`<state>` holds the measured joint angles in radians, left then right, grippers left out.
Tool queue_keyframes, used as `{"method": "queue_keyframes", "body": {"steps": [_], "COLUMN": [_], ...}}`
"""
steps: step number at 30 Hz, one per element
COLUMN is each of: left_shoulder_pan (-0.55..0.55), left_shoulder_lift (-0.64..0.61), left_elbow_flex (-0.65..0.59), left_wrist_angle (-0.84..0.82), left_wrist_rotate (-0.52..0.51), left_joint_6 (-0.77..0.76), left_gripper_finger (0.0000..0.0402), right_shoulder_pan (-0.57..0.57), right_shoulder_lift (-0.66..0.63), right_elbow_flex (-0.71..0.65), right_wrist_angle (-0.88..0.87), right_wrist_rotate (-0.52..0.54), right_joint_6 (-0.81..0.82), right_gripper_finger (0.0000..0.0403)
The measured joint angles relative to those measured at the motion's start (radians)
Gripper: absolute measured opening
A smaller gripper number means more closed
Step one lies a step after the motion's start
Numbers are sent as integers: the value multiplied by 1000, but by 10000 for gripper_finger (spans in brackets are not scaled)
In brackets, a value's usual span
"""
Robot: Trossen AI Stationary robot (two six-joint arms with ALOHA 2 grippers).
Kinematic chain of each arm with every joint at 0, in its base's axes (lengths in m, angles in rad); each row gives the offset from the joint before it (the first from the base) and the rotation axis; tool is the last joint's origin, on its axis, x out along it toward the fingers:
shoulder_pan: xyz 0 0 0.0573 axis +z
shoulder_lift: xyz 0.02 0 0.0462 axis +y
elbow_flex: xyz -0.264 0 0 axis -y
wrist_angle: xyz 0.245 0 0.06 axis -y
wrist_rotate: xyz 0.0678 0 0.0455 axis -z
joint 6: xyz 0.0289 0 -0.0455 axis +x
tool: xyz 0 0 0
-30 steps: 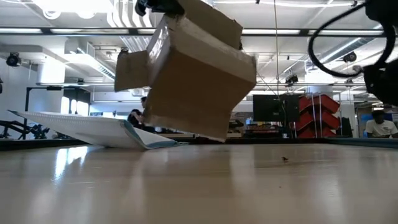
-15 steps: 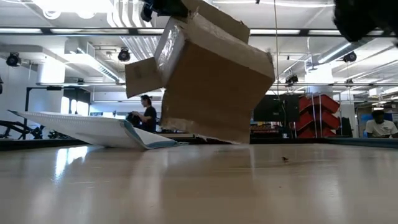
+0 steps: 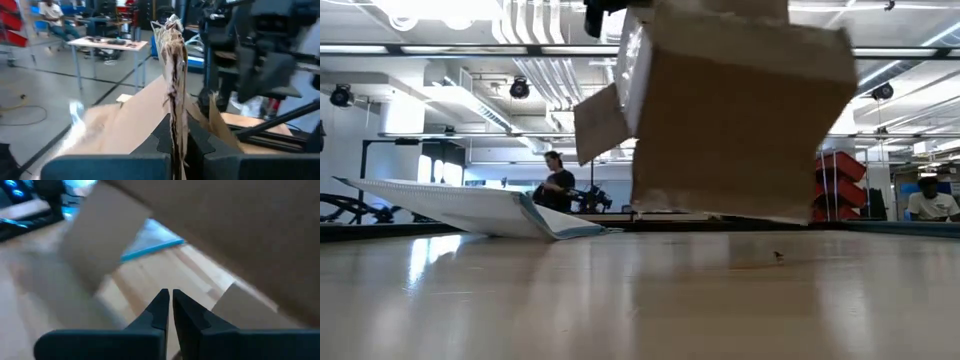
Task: Pack items into zip bag
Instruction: Break down the brown box until it is flat
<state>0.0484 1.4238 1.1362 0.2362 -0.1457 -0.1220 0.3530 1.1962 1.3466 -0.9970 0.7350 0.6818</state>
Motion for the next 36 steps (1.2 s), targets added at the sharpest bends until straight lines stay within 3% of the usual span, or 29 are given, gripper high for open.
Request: {"method": "queue_keyframes", "body": {"steps": [6, 14, 16, 19, 24, 36], "left_shoulder_pan": [-15, 24, 47, 64, 64, 57], "left_shoulder_lift": [22, 21, 21, 17, 12, 8], "left_elbow_flex": [0, 0, 0, 3, 36, 57], "left_wrist_angle": [100, 103, 111, 119, 107, 35], "left_wrist_rotate": [2, -154, -160, -151, -98, -48], "left_joint_6": [-30, -16, -15, -4, 42, 27], "left_gripper_finger": [0, 0, 0, 0, 0, 0], "right_shoulder_pan": [-66, -65, -65, -66, -65, -63], "right_shoulder_lift": [57, 149, 178, 221, 254, 58], "right_elbow_flex": [-9, -9, -9, -9, -11, -11], "right_wrist_angle": [18, 228, 223, 153, 54, 121], "right_wrist_rotate": [-96, -510, -552, -507, -339, -66], "right_joint_6": [-73, -237, -248, -238, -146, -132], "right_gripper_finger": [1, 0, 0, 0, 0, 0]}}
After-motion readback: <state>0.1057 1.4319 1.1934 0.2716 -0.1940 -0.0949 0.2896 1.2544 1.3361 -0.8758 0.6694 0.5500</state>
